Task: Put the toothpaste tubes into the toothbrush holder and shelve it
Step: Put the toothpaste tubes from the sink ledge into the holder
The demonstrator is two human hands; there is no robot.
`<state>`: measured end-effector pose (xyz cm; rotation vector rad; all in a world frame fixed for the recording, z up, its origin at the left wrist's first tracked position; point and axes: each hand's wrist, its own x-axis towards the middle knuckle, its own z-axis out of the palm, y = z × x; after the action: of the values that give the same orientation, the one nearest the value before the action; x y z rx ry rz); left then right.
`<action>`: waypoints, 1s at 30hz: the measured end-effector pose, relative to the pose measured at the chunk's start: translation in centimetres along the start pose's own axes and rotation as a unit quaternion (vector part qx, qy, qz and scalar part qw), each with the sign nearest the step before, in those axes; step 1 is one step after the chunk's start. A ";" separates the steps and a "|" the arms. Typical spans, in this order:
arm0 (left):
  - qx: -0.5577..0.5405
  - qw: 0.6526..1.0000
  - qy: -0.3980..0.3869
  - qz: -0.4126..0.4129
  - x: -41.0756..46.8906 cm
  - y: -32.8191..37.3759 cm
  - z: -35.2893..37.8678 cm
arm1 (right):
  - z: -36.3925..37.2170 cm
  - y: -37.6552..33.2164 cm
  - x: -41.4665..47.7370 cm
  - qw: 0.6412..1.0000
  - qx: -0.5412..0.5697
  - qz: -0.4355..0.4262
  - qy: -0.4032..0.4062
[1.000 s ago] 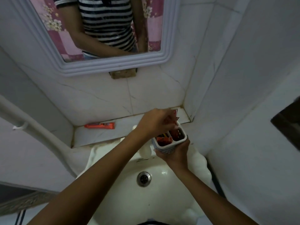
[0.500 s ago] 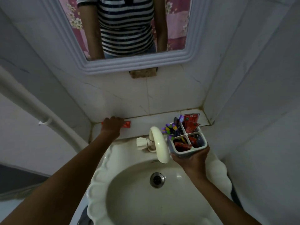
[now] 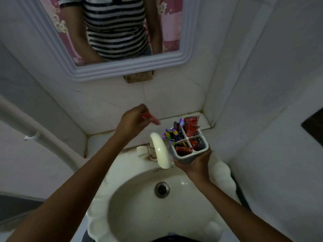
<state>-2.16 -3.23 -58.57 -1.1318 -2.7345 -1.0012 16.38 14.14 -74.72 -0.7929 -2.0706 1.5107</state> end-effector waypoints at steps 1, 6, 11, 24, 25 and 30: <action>-0.041 0.999 0.018 0.025 0.1 2.3 -0.3 | 0.0 0.1 0.1 1.000 0.004 0.000 0.000; -0.082 0.990 -0.010 0.117 0.6 11.0 -0.7 | -0.1 0.0 -0.1 1.000 0.013 0.021 0.001; -0.026 0.984 -0.057 0.165 1.3 14.0 0.9 | 0.0 0.0 0.0 1.000 -0.005 0.009 0.006; 0.140 0.969 -0.053 0.195 1.7 15.5 4.1 | -0.3 -0.2 -0.3 1.000 -0.011 0.015 0.012; 0.179 0.962 -0.063 0.198 1.8 15.0 4.8 | -0.3 -0.4 -0.3 1.000 -0.009 0.022 0.010; 0.228 0.951 -0.095 0.188 1.7 13.1 6.8 | -0.5 -1.3 -0.4 1.000 0.021 0.020 0.002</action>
<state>6.45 8.65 -56.25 -1.6193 -2.5238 -0.2079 16.74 13.85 -73.32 -0.8253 -2.0249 1.5686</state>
